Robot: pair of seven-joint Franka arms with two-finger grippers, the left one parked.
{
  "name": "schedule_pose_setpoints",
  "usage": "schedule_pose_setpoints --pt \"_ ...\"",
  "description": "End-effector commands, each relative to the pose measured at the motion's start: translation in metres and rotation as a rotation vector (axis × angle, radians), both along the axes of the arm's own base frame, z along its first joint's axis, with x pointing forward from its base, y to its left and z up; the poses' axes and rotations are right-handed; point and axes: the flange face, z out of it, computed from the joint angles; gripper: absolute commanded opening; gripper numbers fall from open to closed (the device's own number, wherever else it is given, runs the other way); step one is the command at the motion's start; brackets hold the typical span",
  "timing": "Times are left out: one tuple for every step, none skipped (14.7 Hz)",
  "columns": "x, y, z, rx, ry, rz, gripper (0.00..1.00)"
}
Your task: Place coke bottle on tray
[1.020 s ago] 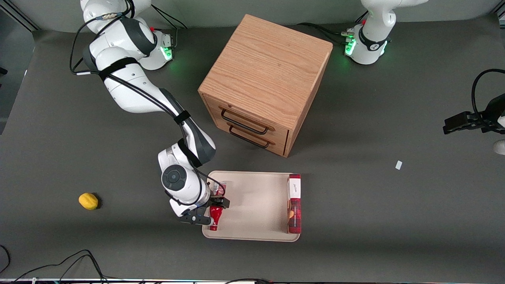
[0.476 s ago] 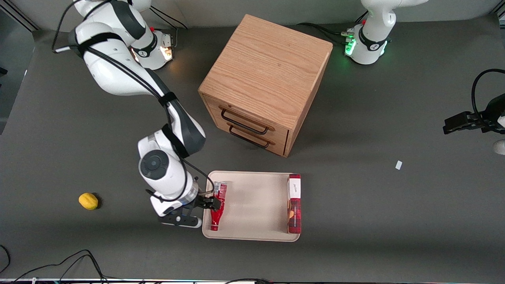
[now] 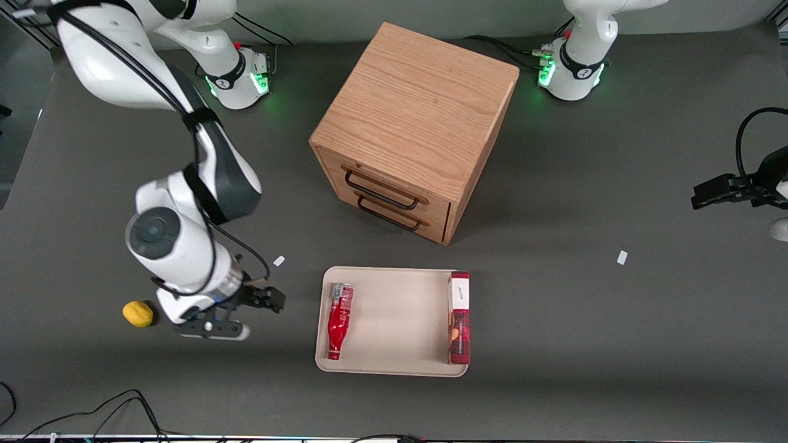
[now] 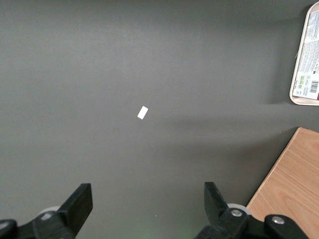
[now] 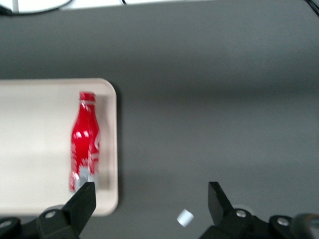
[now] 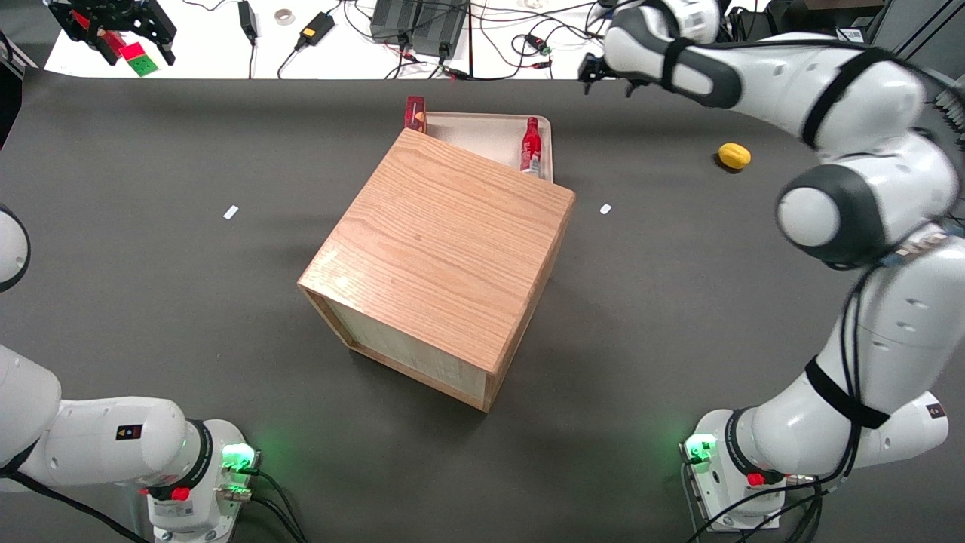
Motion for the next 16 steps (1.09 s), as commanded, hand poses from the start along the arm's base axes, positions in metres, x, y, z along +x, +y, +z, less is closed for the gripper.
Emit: schedule_pose_setpoints --pt "-0.068 -0.045 0.031 0.047 0.044 0.017 1.00" --pt "-0.085 -0.050 0.047 0.046 0.035 0.010 1.00" --pt "-0.097 -0.063 0.062 0.035 0.023 -0.009 1.00" --pt "-0.111 -0.074 0.071 0.027 0.027 -0.025 1.00" --pt "-0.122 -0.082 0.080 0.018 0.032 -0.033 1.00" --pt "-0.133 -0.089 0.096 0.010 0.031 -0.040 1.00" --pt "-0.143 -0.089 0.112 0.003 0.033 -0.033 1.00" --pt "-0.153 -0.093 0.126 -0.004 0.048 -0.030 1.00" --pt "-0.163 -0.098 0.142 -0.008 0.046 -0.037 1.00" --pt "-0.171 -0.115 0.155 0.003 0.050 -0.053 1.00" --pt "-0.177 -0.125 0.167 0.024 0.054 -0.023 1.00" --pt "-0.182 -0.135 0.178 0.036 0.048 0.007 1.00" --pt "-0.186 -0.144 0.187 0.037 0.042 0.019 1.00" --pt "-0.186 -0.148 0.194 0.037 0.043 0.022 1.00" --pt "-0.185 -0.148 0.197 0.035 0.049 0.024 1.00" --pt "-0.184 -0.150 0.195 0.032 0.065 0.021 1.00"
